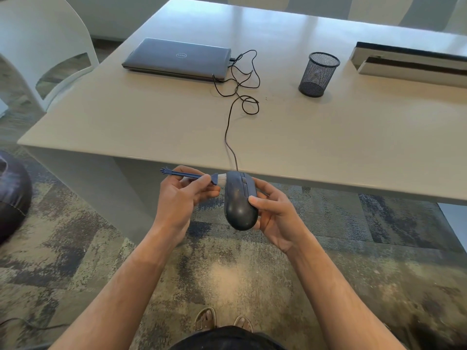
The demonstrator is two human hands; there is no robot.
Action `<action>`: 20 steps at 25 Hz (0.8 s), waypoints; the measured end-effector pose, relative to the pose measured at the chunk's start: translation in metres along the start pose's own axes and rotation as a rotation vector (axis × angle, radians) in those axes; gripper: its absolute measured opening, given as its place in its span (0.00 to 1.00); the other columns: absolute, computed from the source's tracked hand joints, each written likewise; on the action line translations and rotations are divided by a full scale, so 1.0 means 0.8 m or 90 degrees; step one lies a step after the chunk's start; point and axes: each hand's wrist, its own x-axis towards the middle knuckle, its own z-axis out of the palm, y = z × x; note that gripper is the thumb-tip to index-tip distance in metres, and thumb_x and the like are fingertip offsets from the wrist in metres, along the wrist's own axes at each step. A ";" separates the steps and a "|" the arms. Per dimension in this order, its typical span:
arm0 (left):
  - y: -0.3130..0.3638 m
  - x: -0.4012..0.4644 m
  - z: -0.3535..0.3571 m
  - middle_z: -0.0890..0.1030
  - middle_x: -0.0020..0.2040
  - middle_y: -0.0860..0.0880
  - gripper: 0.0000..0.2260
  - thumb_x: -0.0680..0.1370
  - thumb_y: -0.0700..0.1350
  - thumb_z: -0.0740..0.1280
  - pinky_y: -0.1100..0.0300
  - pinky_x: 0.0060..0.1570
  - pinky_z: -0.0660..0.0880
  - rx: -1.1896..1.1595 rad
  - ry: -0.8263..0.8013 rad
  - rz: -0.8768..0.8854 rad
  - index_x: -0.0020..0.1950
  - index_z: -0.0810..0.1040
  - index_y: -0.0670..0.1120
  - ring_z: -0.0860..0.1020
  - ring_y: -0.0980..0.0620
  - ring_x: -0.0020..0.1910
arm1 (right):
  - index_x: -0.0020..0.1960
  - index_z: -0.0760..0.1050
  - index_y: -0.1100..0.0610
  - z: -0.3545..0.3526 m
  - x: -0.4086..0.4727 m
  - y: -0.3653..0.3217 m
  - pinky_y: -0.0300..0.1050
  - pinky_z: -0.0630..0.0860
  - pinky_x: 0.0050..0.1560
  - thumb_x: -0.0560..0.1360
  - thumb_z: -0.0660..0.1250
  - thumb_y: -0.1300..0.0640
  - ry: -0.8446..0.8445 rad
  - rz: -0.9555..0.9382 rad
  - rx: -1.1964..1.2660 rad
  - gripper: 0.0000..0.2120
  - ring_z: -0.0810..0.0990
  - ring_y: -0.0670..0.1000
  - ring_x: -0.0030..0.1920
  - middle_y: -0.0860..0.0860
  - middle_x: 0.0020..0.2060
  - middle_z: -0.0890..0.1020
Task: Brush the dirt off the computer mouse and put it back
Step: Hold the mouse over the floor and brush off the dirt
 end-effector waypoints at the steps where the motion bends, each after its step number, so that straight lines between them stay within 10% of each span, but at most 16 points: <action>1: -0.001 -0.001 0.000 0.84 0.35 0.42 0.04 0.78 0.33 0.68 0.60 0.38 0.81 0.011 -0.019 0.007 0.44 0.77 0.39 0.84 0.46 0.35 | 0.69 0.74 0.60 0.000 0.001 -0.002 0.57 0.85 0.40 0.71 0.70 0.65 0.002 -0.003 0.001 0.26 0.87 0.57 0.49 0.56 0.55 0.86; 20: -0.035 -0.059 -0.005 0.83 0.39 0.35 0.08 0.74 0.37 0.70 0.57 0.40 0.82 0.082 -0.202 0.021 0.47 0.76 0.33 0.84 0.42 0.36 | 0.68 0.74 0.60 -0.007 0.012 -0.020 0.54 0.85 0.37 0.70 0.71 0.63 0.062 -0.050 -0.025 0.26 0.87 0.56 0.45 0.54 0.50 0.87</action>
